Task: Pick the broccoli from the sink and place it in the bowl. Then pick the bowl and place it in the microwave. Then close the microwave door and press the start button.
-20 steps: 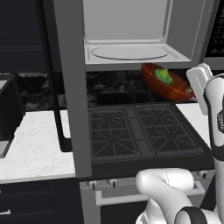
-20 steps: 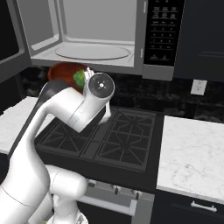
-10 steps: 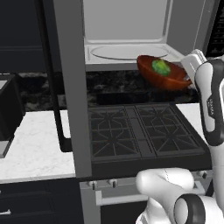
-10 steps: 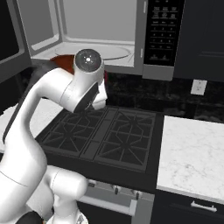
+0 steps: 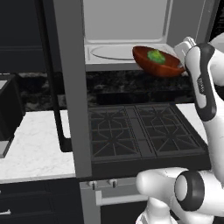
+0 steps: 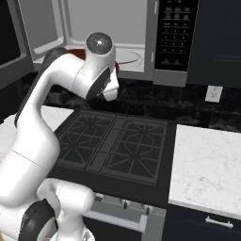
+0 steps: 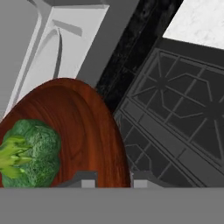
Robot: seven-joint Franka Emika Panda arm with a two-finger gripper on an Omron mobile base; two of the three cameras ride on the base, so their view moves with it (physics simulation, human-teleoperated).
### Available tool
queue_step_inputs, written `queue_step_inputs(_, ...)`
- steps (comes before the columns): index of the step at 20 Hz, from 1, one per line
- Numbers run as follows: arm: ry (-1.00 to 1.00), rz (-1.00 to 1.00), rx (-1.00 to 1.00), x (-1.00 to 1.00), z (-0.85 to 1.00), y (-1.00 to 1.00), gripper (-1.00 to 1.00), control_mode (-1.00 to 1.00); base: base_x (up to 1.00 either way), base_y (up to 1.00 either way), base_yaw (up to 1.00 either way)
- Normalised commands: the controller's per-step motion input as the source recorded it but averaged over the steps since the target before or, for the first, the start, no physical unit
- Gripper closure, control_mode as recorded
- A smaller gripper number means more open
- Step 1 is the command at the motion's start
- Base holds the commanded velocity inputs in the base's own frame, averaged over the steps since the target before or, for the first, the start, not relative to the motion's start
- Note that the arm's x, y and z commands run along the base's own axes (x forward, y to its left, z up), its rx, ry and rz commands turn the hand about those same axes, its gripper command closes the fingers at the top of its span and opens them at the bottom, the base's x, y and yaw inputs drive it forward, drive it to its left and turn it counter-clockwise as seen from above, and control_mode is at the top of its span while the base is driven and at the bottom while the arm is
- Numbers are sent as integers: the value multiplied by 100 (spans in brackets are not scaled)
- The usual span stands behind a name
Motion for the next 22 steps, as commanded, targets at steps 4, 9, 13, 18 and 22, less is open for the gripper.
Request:
queue_step_inputs(4, -1, 0, 0, 73, 18, 3, 100, -100, 0, 0, 0)
queue_step_inputs(9, 0, 0, -3, 68, 23, 7, 100, -100, 0, 0, 0)
queue_step_inputs(13, 0, 0, -3, 75, 2, 13, 100, -100, 0, 0, 0)
queue_step_inputs(18, 0, 0, -1, 71, 0, 16, 100, -100, 0, 0, 0)
queue_step_inputs(22, 4, 0, 0, 72, 0, 18, 100, -100, 0, 0, 0)
